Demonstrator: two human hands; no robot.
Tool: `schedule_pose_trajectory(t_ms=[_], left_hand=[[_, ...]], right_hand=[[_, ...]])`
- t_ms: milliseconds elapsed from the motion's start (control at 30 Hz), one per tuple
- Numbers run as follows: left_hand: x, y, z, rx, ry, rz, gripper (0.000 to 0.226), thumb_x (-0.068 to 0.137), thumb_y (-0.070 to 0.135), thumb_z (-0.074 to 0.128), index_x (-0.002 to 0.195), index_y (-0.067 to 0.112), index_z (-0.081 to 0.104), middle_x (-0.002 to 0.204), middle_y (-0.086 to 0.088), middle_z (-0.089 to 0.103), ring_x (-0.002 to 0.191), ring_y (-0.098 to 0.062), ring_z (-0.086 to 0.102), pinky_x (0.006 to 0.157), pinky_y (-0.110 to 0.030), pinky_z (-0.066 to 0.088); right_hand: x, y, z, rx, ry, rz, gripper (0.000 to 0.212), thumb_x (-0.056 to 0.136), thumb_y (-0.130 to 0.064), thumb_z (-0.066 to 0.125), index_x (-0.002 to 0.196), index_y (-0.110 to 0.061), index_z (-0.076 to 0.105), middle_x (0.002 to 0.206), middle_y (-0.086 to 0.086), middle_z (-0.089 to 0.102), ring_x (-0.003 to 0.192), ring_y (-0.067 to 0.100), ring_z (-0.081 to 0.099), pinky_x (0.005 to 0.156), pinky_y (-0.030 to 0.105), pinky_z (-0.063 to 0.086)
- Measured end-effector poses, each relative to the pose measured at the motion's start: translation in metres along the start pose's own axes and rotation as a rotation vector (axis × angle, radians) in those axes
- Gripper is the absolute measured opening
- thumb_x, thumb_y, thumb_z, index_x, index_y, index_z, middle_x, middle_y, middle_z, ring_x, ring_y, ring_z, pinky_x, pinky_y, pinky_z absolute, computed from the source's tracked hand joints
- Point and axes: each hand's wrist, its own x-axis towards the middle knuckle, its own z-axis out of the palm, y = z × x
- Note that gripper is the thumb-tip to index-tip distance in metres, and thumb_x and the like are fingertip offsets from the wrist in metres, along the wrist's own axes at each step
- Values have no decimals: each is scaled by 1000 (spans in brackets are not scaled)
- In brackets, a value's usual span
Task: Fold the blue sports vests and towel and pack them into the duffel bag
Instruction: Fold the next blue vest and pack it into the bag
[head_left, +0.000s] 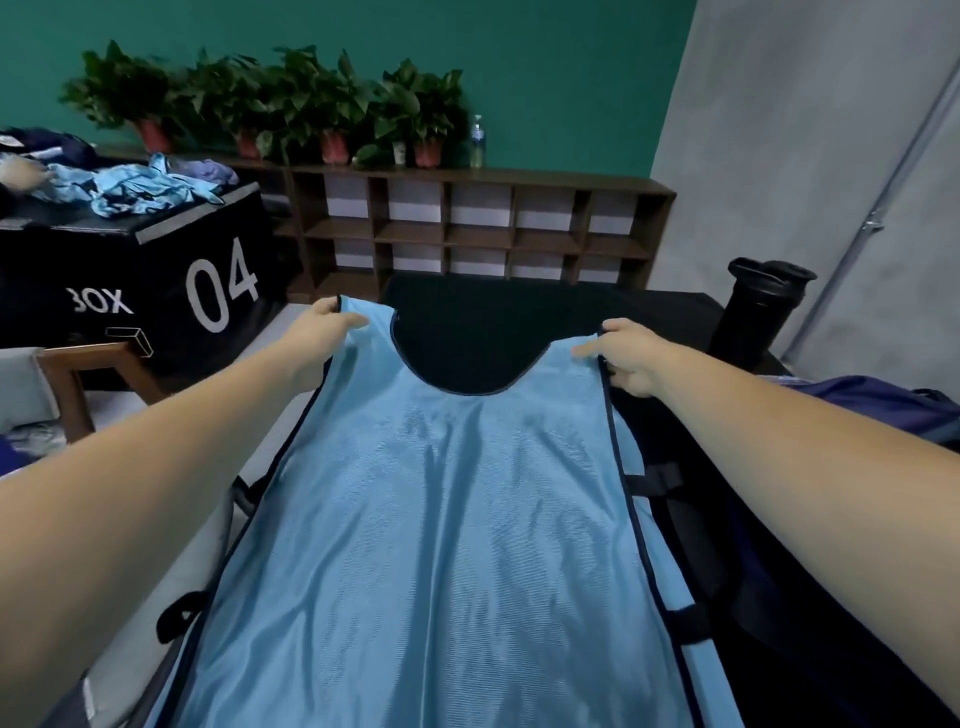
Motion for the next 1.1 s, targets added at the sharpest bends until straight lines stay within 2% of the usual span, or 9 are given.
schedule_pose_trajectory(t_ms=[67, 200, 333, 400, 500, 700, 867, 967, 1100], left_hand=[[8, -13, -5, 75, -14, -73, 47, 93, 27, 79, 137, 21, 62, 135, -6, 64, 123, -29, 64, 112, -48, 52], [6, -27, -12, 199, -6, -101, 65, 88, 32, 83, 147, 23, 56, 140, 2, 53, 133, -24, 49, 118, -49, 41], [-12, -31, -17, 301, 39, -59, 76, 94, 24, 79, 160, 18, 41, 149, -10, 54, 138, -33, 50, 115, -43, 41], [-24, -33, -22, 333, 41, -8, 74, 97, 20, 77, 160, 16, 38, 143, -11, 58, 130, -32, 55, 105, -39, 42], [-51, -31, -26, 401, 57, 77, 67, 96, 20, 77, 155, 18, 45, 143, -7, 57, 127, -29, 56, 99, -38, 43], [-133, -28, -6, 461, -17, 260, 34, 93, 23, 80, 125, 24, 68, 124, 6, 68, 98, -14, 67, 70, -24, 48], [-215, -35, 17, 475, -184, 337, 24, 90, 31, 84, 110, 33, 72, 116, 14, 71, 106, -8, 67, 80, -29, 52], [-260, -45, 30, 523, -232, 374, 22, 89, 31, 85, 106, 36, 73, 112, 17, 73, 103, 2, 67, 81, -20, 49], [-318, -59, 43, 581, -322, 458, 26, 87, 29, 87, 106, 39, 72, 111, 19, 71, 104, 1, 66, 82, -13, 46]], right_hand=[[-1, 6, 4, -82, -39, 26, 98, 85, 6, 82, 164, -21, 32, 148, 14, 54, 123, 36, 63, 105, 51, 55], [0, 14, 5, -177, -28, 34, 94, 86, 8, 79, 162, -22, 34, 142, 12, 55, 121, 32, 59, 99, 46, 55], [-17, 9, 0, -253, 11, -19, 81, 90, 8, 74, 158, -14, 37, 123, 8, 58, 107, 25, 60, 89, 41, 56], [-27, 3, -6, -332, 16, -29, 78, 92, 3, 73, 158, -14, 37, 118, 8, 58, 103, 23, 62, 88, 38, 58], [-48, -5, -14, -502, 10, -70, 74, 94, -3, 73, 158, -15, 38, 128, 10, 56, 118, 28, 62, 98, 40, 59], [-118, -4, -22, -608, -80, -179, 50, 95, -10, 72, 142, -19, 55, 123, 12, 65, 114, 28, 68, 96, 40, 59], [-197, 18, -27, -692, -130, -333, 44, 92, -18, 76, 133, -25, 62, 113, -2, 71, 95, 17, 69, 85, 33, 57], [-247, 39, -30, -684, -140, -407, 39, 93, -19, 76, 128, -28, 62, 110, -8, 69, 88, 8, 64, 73, 21, 50], [-301, 74, -33, -624, -148, -464, 38, 93, -19, 75, 128, -30, 64, 114, -10, 66, 92, 11, 67, 87, 29, 57]])
